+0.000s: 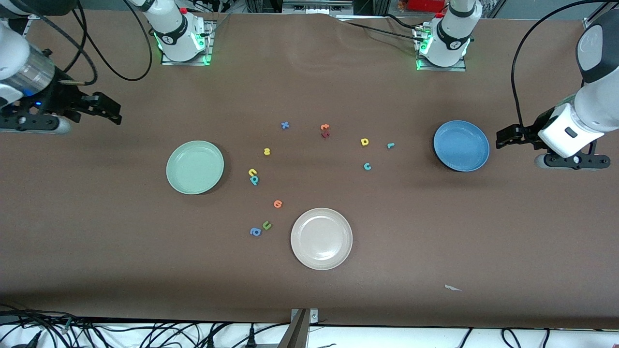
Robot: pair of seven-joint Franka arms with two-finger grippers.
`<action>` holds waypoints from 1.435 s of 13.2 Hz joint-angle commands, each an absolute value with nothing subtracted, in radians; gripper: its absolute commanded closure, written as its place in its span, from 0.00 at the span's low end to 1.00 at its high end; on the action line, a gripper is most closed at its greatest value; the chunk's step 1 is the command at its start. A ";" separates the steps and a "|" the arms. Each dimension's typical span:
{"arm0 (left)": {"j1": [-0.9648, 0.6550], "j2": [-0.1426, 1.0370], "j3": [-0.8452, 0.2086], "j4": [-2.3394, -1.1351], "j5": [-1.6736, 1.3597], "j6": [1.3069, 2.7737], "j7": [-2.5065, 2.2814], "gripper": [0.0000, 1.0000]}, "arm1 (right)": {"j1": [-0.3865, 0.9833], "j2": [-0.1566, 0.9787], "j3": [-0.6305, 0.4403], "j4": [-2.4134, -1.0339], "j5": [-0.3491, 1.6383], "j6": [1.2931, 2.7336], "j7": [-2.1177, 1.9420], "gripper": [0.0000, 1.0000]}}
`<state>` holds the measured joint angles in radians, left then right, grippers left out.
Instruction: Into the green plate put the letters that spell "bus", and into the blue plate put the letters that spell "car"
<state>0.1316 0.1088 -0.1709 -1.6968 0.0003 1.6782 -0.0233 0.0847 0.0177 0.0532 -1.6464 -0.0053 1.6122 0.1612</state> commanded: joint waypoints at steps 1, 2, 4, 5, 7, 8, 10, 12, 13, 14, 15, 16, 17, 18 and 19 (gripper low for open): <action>0.127 0.118 -0.228 -1.700 0.006 1.672 -0.102 0.00 | 0.136 0.093 0.060 -1.641 -0.006 1.603 0.166 0.00; 0.127 0.129 -0.259 -1.701 0.005 1.672 -0.154 0.00 | 0.170 0.136 0.060 -1.641 -0.006 1.609 0.163 0.00; 0.127 0.167 -0.322 -1.703 -0.023 1.677 -0.263 0.00 | 0.237 0.201 0.060 -1.641 -0.003 1.664 0.176 0.00; 0.127 0.187 -0.356 -1.703 -0.023 1.680 -0.332 0.00 | 0.261 0.236 0.060 -1.643 -0.003 1.710 0.178 0.00; 0.127 0.234 -0.422 -1.710 -0.023 1.704 -0.453 0.00 | 0.300 0.296 0.060 -1.641 -0.002 1.799 0.173 0.01; 0.127 0.247 -0.452 -1.739 -0.023 1.742 -0.515 0.00 | 0.316 0.331 0.061 -1.643 0.005 1.834 0.179 0.06; 0.127 0.250 -0.507 -1.866 -0.023 1.920 -0.644 0.00 | 0.350 0.401 0.060 -1.644 0.011 1.900 0.181 0.29; 0.124 0.252 -0.548 -1.983 -0.023 2.092 -0.751 0.00 | 0.356 0.454 0.060 -1.646 0.043 1.992 0.216 0.40; 0.101 0.264 -0.552 -2.020 -0.021 2.170 -0.791 0.00 | 0.360 0.480 0.060 -1.646 0.048 2.031 0.231 0.40; 0.082 0.300 -0.552 -2.025 -0.012 2.242 -0.839 0.00 | 0.377 0.511 0.060 -1.652 0.048 2.075 0.232 0.43; 0.060 0.345 -0.551 -2.025 0.007 2.300 -0.882 0.00 | 0.382 0.550 0.060 -1.652 0.049 2.127 0.239 0.45; 0.045 0.382 -0.551 -2.025 0.050 2.345 -0.908 0.01 | 0.391 0.586 0.060 -1.654 0.049 2.182 0.271 0.46; 0.031 0.421 -0.551 -2.023 0.110 2.368 -0.952 0.01 | 0.411 0.606 0.060 -1.663 0.049 2.228 0.305 0.46; 0.019 0.454 -0.551 -2.022 0.189 2.387 -1.016 0.02 | 0.426 0.620 0.058 -1.675 0.046 2.268 0.323 0.46; 0.012 0.484 -0.551 -2.019 0.274 2.401 -1.082 0.02 | 0.431 0.638 0.058 -1.689 0.045 2.310 0.333 0.46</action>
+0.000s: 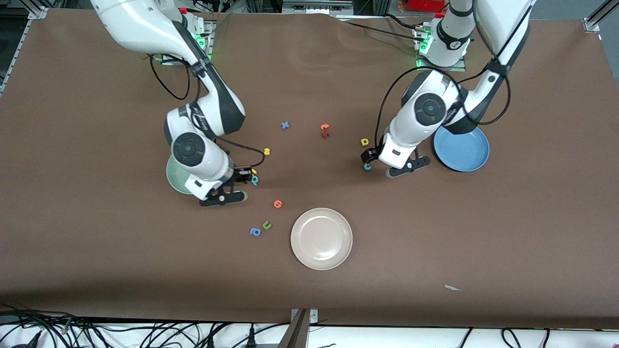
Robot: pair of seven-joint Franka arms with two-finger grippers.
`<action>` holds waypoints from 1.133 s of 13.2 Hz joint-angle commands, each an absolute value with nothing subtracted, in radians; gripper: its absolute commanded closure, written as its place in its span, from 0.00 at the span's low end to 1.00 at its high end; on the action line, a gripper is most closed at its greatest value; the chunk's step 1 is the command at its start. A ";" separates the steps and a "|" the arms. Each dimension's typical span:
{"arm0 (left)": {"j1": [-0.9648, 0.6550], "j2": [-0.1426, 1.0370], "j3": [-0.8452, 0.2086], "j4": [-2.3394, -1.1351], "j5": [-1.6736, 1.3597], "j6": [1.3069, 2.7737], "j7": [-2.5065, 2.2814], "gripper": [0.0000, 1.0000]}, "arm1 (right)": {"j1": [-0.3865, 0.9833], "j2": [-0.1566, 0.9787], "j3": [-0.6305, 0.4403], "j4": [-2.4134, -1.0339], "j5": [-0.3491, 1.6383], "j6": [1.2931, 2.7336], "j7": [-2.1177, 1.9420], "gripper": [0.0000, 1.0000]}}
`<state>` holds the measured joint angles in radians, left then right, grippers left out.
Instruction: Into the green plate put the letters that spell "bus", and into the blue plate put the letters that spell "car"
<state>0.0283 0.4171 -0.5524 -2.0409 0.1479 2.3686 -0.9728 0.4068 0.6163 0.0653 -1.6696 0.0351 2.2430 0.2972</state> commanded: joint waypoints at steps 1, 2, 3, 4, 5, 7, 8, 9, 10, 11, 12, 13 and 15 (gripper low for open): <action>0.011 0.511 -0.552 -2.025 0.341 2.401 -1.141 0.02 | 0.431 0.653 0.058 -1.709 0.044 2.359 0.333 0.46; 0.009 0.528 -0.554 -2.032 0.369 2.399 -1.172 0.02 | 0.433 0.660 0.058 -1.727 0.044 2.393 0.333 0.46; 0.005 0.532 -0.554 -2.043 0.370 2.399 -1.192 0.02 | 0.433 0.661 0.058 -1.741 0.044 2.405 0.334 0.46; 0.006 0.540 -0.555 -2.048 0.365 2.398 -1.219 0.02 | 0.437 0.661 0.058 -1.750 0.044 2.405 0.334 0.46; 0.005 0.554 -0.557 -2.048 0.361 2.393 -1.256 0.03 | 0.439 0.661 0.058 -1.761 0.044 2.405 0.333 0.46; 0.006 0.583 -0.586 -2.071 0.357 2.388 -1.321 0.06 | 0.446 0.663 0.058 -1.767 0.044 2.413 0.334 0.47; 0.005 0.592 -0.600 -2.080 0.339 2.388 -1.330 0.07 | 0.449 0.663 0.058 -1.767 0.044 2.418 0.336 0.48; 0.002 0.592 -0.603 -2.082 0.319 2.388 -1.330 0.07 | 0.449 0.664 0.058 -1.767 0.044 2.418 0.340 0.48; 0.002 0.592 -0.613 -2.083 0.302 2.387 -1.330 0.07 | 0.449 0.664 0.058 -1.767 0.044 2.418 0.341 0.48; 0.002 0.592 -0.626 -2.092 0.289 2.379 -1.330 0.08 | 0.449 0.664 0.058 -1.767 0.044 2.418 0.342 0.48; 0.011 0.589 -0.640 -2.108 0.287 2.369 -1.330 0.10 | 0.451 0.666 0.058 -1.767 0.044 2.419 0.342 0.48; 0.018 0.588 -0.649 -2.121 0.287 2.367 -1.324 0.10 | 0.460 0.667 0.058 -1.767 0.044 2.421 0.342 0.48; 0.041 0.583 -0.653 -2.143 0.287 2.378 -1.260 0.17 | 0.463 0.678 0.057 -1.767 0.041 2.421 0.341 0.50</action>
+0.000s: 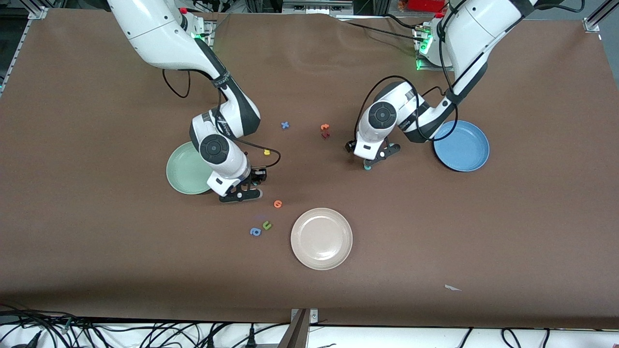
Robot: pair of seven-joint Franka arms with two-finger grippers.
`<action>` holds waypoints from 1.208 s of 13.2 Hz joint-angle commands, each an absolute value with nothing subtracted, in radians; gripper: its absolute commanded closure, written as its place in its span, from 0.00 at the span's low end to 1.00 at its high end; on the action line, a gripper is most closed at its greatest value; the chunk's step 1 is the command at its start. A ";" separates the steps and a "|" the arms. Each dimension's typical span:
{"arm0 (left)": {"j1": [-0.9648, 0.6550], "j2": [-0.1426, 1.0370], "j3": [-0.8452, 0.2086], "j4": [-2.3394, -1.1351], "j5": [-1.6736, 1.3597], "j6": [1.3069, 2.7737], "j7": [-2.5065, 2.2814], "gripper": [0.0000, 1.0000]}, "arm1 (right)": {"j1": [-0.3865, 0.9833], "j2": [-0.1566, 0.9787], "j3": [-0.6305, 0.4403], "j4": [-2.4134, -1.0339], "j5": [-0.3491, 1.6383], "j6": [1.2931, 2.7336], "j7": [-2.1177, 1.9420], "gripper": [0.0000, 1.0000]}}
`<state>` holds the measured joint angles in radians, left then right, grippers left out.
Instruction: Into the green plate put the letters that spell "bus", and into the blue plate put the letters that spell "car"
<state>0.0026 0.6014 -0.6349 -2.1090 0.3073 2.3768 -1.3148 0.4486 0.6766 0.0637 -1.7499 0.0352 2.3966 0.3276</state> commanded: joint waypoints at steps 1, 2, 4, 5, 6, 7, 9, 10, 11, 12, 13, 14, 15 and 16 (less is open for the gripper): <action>0.107 0.578 -0.696 -2.164 0.284 2.399 -1.194 0.19 | 0.463 0.677 0.057 -1.767 0.038 2.421 0.341 0.55; 0.205 0.583 -0.792 -2.192 0.285 2.420 -1.180 0.19 | 0.465 0.680 0.055 -1.766 0.034 2.421 0.341 0.59; 0.276 0.583 -0.850 -2.220 0.296 2.445 -1.175 0.19 | 0.466 0.690 0.057 -1.764 0.031 2.421 0.341 0.69; 0.270 0.587 -0.848 -2.217 0.296 2.451 -1.178 0.19 | 0.466 0.690 0.055 -1.764 0.029 2.421 0.338 0.77; 0.265 0.591 -0.847 -2.218 0.298 2.459 -1.180 0.19 | 0.466 0.690 0.055 -1.764 0.029 2.421 0.337 0.84; 0.261 0.594 -0.844 -2.221 0.298 2.470 -1.181 0.19 | 0.466 0.690 0.055 -1.763 0.026 2.419 0.337 0.90; 0.250 0.601 -0.841 -2.220 0.301 2.494 -1.189 0.19 | 0.462 0.675 0.051 -1.756 0.026 2.408 0.324 0.91; 0.233 0.609 -0.830 -2.221 0.304 2.508 -1.193 0.18 | 0.460 0.652 0.045 -1.755 0.026 2.393 0.319 0.91; 0.219 0.614 -0.815 -2.221 0.304 2.510 -1.196 0.18 | 0.460 0.628 0.026 -1.752 0.026 2.367 0.318 0.91; 0.213 0.614 -0.808 -2.220 0.305 2.510 -1.197 0.18 | 0.459 0.608 0.012 -1.744 0.026 2.337 0.314 0.91; 0.209 0.615 -0.804 -2.221 0.307 2.510 -1.195 0.19 | 0.459 0.585 -0.003 -1.740 0.026 2.310 0.314 0.91; 0.207 0.617 -0.795 -2.221 0.322 2.508 -1.196 0.19 | 0.459 0.562 -0.021 -1.740 0.026 2.277 0.308 0.91; 0.206 0.621 -0.792 -2.221 0.342 2.508 -1.198 0.19 | 0.459 0.536 -0.046 -1.741 0.026 2.226 0.279 0.90; 0.207 0.626 -0.790 -2.221 0.350 2.508 -1.204 0.19 | 0.457 0.516 -0.072 -1.750 0.026 2.153 0.235 0.90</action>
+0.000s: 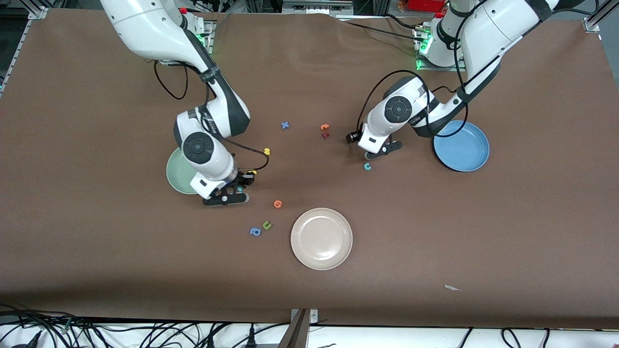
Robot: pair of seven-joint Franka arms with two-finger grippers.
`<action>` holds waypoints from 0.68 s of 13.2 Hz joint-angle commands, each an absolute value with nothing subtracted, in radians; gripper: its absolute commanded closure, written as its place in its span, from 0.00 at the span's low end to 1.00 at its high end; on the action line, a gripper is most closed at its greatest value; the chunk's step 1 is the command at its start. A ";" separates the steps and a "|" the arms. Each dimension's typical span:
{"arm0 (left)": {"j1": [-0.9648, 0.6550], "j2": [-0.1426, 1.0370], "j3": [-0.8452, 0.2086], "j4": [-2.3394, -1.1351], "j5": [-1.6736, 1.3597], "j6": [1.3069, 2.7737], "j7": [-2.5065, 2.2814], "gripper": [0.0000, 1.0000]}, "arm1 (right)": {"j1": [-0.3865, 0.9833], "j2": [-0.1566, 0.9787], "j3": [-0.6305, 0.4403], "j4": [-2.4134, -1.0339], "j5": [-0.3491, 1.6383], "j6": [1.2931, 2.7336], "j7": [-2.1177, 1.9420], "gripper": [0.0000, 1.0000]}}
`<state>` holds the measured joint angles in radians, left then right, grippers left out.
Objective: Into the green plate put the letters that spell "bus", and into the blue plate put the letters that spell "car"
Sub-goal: 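Lower the teal letter onto the green plate and open the right gripper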
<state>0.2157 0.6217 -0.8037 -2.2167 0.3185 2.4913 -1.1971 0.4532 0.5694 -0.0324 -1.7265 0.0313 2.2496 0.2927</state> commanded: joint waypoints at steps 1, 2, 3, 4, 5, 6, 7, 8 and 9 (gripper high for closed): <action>0.207 0.626 -0.787 -2.220 0.350 2.508 -1.207 0.19 | 0.457 0.487 -0.096 -1.767 0.026 2.107 0.191 0.90; 0.206 0.626 -0.787 -2.220 0.350 2.508 -1.207 0.19 | 0.457 0.447 -0.122 -1.817 0.026 2.099 0.167 0.90; 0.204 0.626 -0.785 -2.220 0.353 2.508 -1.207 0.22 | 0.457 0.422 -0.136 -1.883 0.026 2.115 0.149 0.90; 0.199 0.627 -0.784 -2.220 0.374 2.508 -1.209 0.22 | 0.457 0.413 -0.140 -1.935 0.026 2.150 0.147 0.90; 0.198 0.629 -0.775 -2.221 0.389 2.508 -1.221 0.22 | 0.457 0.404 -0.147 -1.989 0.026 2.183 0.147 0.90; 0.186 0.635 -0.773 -2.220 0.391 2.508 -1.230 0.22 | 0.457 0.400 -0.153 -2.043 0.028 2.209 0.149 0.90; 0.181 0.637 -0.766 -2.218 0.391 2.508 -1.230 0.25 | 0.457 0.400 -0.153 -2.095 0.028 2.245 0.149 0.90; 0.175 0.637 -0.759 -2.218 0.391 2.508 -1.230 0.28 | 0.456 0.400 -0.156 -2.136 0.028 2.284 0.149 0.90; 0.170 0.637 -0.759 -2.218 0.391 2.508 -1.232 0.32 | 0.456 0.403 -0.158 -2.161 0.028 2.313 0.149 0.89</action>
<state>0.1943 0.6262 -0.7782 -2.2167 0.3540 2.4938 -1.2035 0.4488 0.4468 -0.1492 -2.0703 0.0313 2.2531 0.1588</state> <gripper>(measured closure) 0.247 0.700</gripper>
